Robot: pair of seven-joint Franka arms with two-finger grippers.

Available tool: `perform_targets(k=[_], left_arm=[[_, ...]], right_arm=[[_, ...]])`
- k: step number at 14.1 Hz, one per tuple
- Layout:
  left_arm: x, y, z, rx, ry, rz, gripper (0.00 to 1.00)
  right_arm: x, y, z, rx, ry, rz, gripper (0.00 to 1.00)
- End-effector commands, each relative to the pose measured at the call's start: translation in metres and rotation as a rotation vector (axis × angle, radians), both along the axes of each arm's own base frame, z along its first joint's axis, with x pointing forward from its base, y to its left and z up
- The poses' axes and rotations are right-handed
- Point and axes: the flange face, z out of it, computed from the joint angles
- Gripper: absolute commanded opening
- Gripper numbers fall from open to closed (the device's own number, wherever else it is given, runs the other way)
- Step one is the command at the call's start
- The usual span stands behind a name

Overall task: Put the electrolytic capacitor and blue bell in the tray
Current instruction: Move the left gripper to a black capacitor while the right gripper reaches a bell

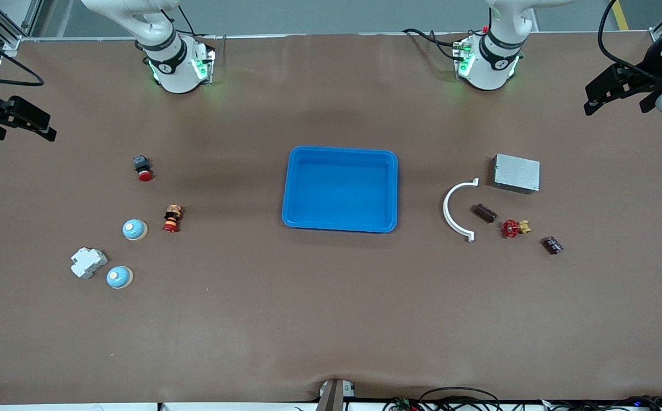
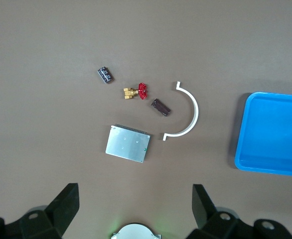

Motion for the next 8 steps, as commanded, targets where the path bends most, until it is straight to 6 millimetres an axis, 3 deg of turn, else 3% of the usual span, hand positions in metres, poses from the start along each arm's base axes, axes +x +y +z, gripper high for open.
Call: perform_targets(k=[1, 6, 8], left_arm=[[0.008, 0.005, -0.011, 0.008, 0.037, -0.004, 1.00], [0.009, -0.005, -0.064, 0.014, 0.136, 0.002, 1.00], [0.006, -0.007, -0.088, 0.018, 0.130, -0.002, 1.00]], right_arm=[[0.001, 0.000, 0.000, -0.007, 0.002, -0.002, 1.00], [0.002, -0.005, -0.001, -0.035, -0.004, -0.005, 1.00], [0.007, -0.007, -0.025, -0.033, -0.001, -0.007, 1.00]])
